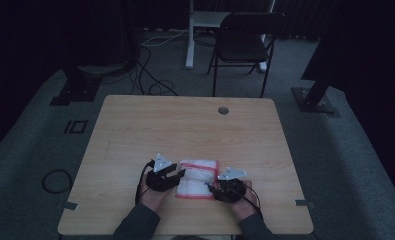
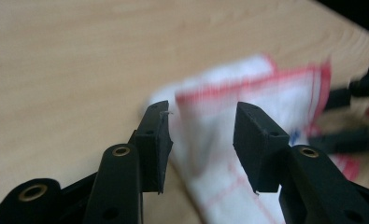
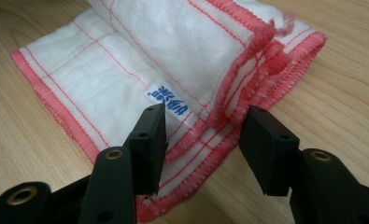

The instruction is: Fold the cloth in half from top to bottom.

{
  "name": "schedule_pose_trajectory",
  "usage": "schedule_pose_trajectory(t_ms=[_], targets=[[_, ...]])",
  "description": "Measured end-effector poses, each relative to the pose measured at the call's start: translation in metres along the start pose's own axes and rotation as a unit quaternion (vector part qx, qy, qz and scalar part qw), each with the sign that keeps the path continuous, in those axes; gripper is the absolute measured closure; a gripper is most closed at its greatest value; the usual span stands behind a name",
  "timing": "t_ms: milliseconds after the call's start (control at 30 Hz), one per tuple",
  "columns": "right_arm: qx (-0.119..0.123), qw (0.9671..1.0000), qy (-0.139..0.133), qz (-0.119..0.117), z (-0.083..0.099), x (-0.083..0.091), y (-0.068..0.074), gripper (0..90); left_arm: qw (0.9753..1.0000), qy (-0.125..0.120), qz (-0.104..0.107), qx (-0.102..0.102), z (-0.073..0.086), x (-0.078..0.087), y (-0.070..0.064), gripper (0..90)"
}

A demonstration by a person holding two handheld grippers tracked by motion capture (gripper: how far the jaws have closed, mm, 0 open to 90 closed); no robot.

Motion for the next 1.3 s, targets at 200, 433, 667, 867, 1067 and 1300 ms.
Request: schedule_pose_trajectory(t_ms=[200, 433, 667, 867, 1067, 1300], targets=[[-0.003, 1.0, -0.001, 0.0, 0.0, 0.0, 0.0, 51.1, 0.9996, -0.007, -0.013, 0.025, -0.026, -0.01, 0.013, 58.3], [-0.004, 1.0, -0.004, -0.001, 0.001, 0.0, 0.0, 51.1, 0.9984, 0.024, -0.006, 0.052, -0.034, -0.029, 0.018, 71.6], [-0.012, 0.9999, -0.003, 0.001, 0.001, 0.001, 0.0, 51.7, 0.9978, 0.051, 0.003, 0.042, -0.027, -0.032, 0.01, 73.6], [-0.015, 0.9998, -0.01, 0.006, 0.0, 0.003, 0.0, 51.5, 0.9973, 0.052, 0.009, 0.05, -0.021, -0.028, 0.007, 75.6], [-0.04, 0.9986, -0.035, 0.002, -0.009, 0.01, -0.006, 50.2, 0.9973, 0.044, 0.014, 0.057, -0.016, -0.02, 0.003, 75.6], [-0.056, 0.9972, -0.049, -0.005, -0.017, 0.011, -0.013, 50.0, 0.9974, 0.04, 0.017, 0.057, -0.013, -0.015, 0.001, 75.8]])
Point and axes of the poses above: each handheld gripper's, and its own axes: x roughly backward along the jaws, z roughly out of its underside, y roughly to its left, the point moved 6 cm from there along -x, roughly forward along the jaws
